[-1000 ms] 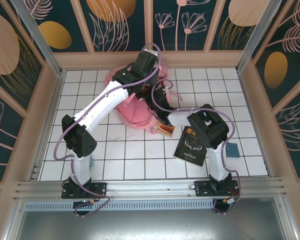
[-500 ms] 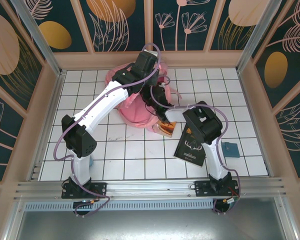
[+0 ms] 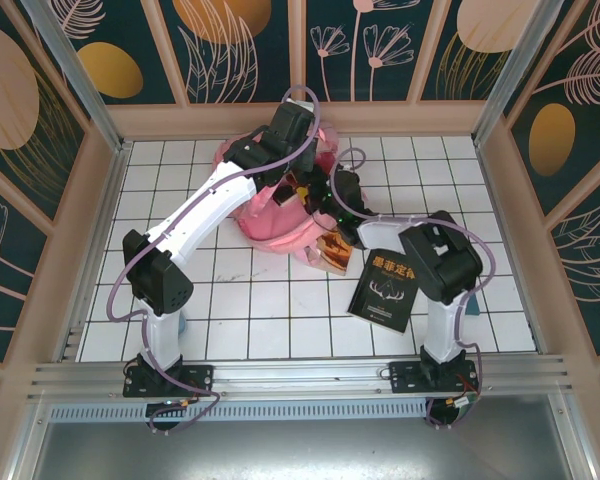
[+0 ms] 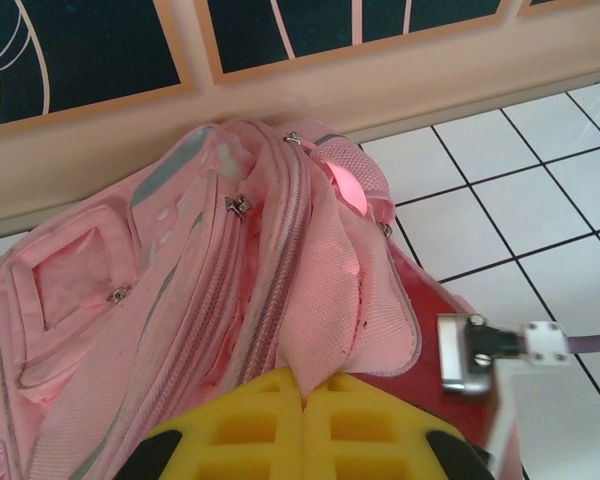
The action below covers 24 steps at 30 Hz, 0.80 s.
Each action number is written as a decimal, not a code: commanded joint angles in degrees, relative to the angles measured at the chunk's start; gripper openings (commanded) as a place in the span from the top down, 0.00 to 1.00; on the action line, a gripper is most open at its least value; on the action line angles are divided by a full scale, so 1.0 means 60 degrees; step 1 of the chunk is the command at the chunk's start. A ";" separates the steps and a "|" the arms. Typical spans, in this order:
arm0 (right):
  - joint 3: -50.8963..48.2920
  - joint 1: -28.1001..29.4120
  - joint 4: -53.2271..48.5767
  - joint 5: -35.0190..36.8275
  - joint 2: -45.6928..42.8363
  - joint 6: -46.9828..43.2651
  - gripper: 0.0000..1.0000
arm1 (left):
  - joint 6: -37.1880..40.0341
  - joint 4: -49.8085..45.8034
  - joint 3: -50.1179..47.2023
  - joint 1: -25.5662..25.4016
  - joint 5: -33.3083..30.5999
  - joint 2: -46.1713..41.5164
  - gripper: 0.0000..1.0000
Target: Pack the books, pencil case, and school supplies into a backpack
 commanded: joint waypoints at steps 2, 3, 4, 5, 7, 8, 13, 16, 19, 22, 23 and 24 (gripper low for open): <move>-0.0836 -0.0695 -0.0697 -0.1180 -0.1548 -0.0036 0.17 | -0.0264 0.0900 0.0238 0.0311 -0.0291 -0.0589 1.00; -0.1122 -0.0760 -0.0881 -0.1286 -0.1881 -0.0149 0.18 | -0.0253 0.0900 0.0192 0.0350 -0.0319 -0.0619 1.00; -0.1344 -0.0834 -0.1152 -0.1349 -0.2161 -0.0285 0.20 | -0.0228 0.0890 0.0135 0.0361 -0.0385 -0.0654 1.00; -0.1569 -0.0913 -0.1520 -0.1387 -0.2525 -0.0501 0.22 | -0.0238 0.0904 0.0008 0.0401 -0.0488 -0.0726 1.00; -0.2141 -0.1125 -0.2022 -0.1383 -0.3328 -0.0901 0.24 | -0.0224 0.0936 -0.0342 0.0461 -0.0669 -0.0912 1.00; -0.2487 -0.1230 -0.2288 -0.1327 -0.3885 -0.1188 0.24 | -0.0230 0.0969 -0.0655 0.0499 -0.0791 -0.1054 1.00; -0.2626 -0.1622 -0.5885 -0.0085 -0.5536 -0.3277 0.22 | -0.0408 0.1245 -0.2394 0.0641 -0.1563 -0.2082 1.00; -0.2654 -0.2035 -0.7681 0.0703 -0.5771 -0.4286 0.21 | -0.0486 0.1171 -0.3482 0.0642 -0.2255 -0.2923 1.00; -0.2654 -0.2384 -0.8948 0.1285 -0.5708 -0.5067 0.20 | -0.0622 0.0978 -0.4442 0.0637 -0.2614 -0.3541 1.00; -0.2738 -0.2621 -0.9712 0.1758 -0.5654 -0.5545 0.19 | -0.0860 0.0856 -0.4961 0.0641 -0.1714 -0.3746 0.87; -0.2741 -0.2746 -0.9950 0.1846 -0.5655 -0.5642 0.19 | -0.1003 0.0828 -0.5050 0.0641 -0.1278 -0.3739 0.71; -0.2759 -0.2876 -1.0120 0.1927 -0.5679 -0.5734 0.19 | -0.1087 0.0850 -0.5114 0.0632 -0.0871 -0.3716 0.57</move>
